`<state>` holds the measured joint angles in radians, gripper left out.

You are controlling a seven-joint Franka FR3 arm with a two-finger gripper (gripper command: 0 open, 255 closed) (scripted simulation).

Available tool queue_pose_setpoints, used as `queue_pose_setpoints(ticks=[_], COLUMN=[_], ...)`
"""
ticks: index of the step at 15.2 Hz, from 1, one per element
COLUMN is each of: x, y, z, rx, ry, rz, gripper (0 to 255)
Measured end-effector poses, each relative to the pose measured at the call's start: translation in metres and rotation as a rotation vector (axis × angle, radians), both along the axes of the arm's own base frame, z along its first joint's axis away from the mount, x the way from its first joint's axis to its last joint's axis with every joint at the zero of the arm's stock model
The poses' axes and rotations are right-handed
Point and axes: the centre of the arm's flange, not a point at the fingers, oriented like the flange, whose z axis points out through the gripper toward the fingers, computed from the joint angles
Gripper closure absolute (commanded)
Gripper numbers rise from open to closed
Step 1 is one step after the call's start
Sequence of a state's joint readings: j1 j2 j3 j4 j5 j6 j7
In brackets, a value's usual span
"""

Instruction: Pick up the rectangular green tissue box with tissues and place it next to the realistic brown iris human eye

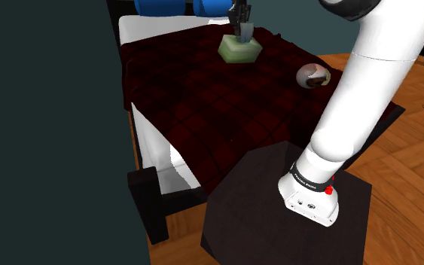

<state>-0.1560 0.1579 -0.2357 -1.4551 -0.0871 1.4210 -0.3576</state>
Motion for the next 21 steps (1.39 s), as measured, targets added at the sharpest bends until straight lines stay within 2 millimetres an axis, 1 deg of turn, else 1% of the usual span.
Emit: queue_pose_setpoints(ticks=[1,3,5,9,11,13,14,16,21], x=[-0.008,-0.032,-0.05,-0.091,-0.113,-0.131,-0.143,-0.164,-0.213], y=[-0.011,-0.03,-0.043,-0.075,-0.093,-0.109,-0.122,-0.131,-0.176], z=[0.002,0.006,0.008,0.006,0.004,0.004,0.005,0.003,0.006], rx=[0.0,0.0,0.0,0.0,0.001,0.001,0.0,0.001,0.001], ry=[0.0,0.0,-0.001,-0.001,-0.001,-0.001,-0.001,-0.001,-0.001], rz=[0.0,-0.001,-0.001,0.0,-0.001,-0.001,-0.002,0.0,0.0], gripper=[255,255,255,255,255,255,255,255,255])
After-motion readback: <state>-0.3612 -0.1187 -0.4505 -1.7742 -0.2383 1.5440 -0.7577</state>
